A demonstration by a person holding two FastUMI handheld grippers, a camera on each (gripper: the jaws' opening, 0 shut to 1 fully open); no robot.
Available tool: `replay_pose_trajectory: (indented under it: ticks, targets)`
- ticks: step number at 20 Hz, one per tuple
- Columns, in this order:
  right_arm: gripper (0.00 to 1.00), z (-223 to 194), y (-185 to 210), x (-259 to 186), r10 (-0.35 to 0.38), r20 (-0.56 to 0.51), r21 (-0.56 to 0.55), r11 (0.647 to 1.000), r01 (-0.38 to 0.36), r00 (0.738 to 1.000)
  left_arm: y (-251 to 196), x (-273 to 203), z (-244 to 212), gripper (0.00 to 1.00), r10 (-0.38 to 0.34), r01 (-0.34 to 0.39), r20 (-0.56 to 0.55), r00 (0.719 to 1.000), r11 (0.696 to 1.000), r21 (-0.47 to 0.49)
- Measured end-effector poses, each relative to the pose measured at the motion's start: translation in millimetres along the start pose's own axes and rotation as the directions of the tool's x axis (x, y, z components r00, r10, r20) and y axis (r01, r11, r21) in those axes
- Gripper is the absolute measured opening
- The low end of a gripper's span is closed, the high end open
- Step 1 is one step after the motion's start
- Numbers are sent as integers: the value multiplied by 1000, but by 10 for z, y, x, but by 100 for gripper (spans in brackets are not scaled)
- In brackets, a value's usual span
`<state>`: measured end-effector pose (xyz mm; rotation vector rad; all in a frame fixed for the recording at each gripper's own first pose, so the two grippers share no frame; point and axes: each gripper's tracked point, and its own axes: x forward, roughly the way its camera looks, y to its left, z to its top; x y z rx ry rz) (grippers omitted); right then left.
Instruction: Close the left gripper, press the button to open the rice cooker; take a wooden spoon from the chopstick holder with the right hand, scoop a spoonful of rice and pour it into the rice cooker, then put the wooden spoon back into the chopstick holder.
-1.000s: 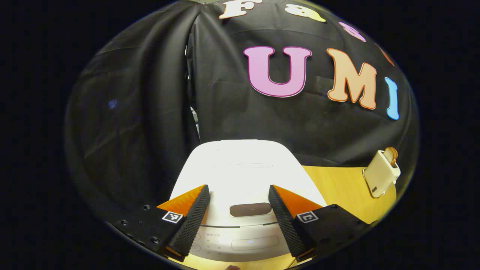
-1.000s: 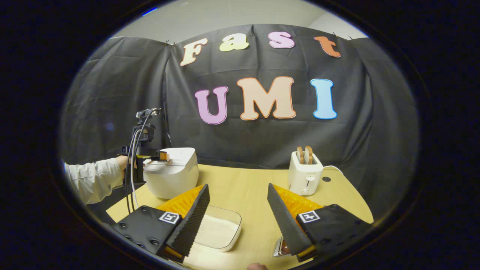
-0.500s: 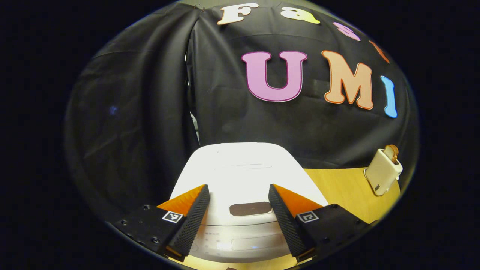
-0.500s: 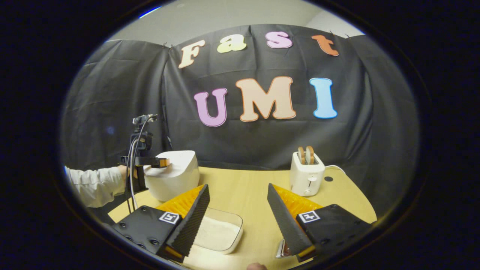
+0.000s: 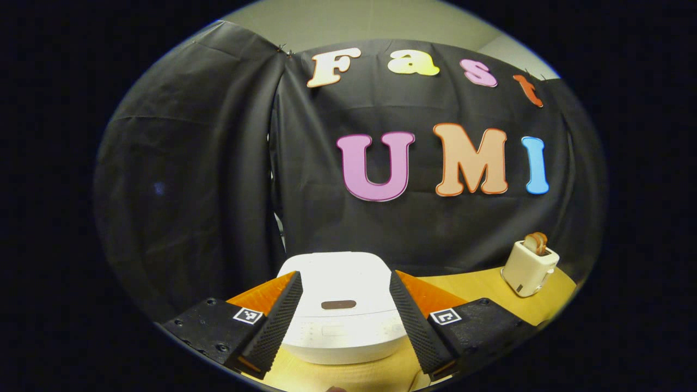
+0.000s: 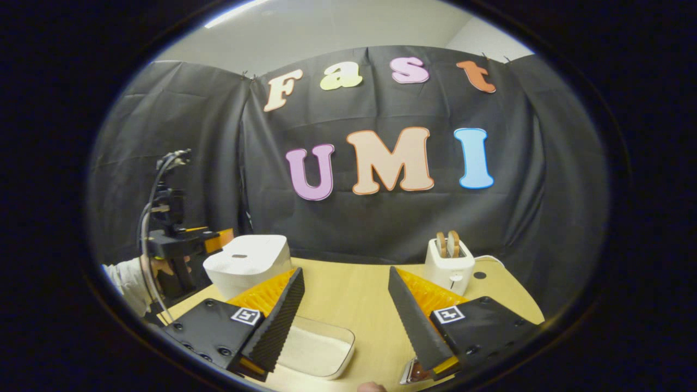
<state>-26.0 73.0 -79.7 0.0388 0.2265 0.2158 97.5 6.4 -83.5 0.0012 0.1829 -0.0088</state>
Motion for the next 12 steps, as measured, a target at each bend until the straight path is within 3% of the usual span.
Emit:
replay_pose_trajectory:
  ticks: [12]
  targets:
    - [99, 156, 35, 13, -25, 92, -11, 1000, 26, 995, -186, -1323, 274, 94, -28, 29, 132, 991, 1000, -6]
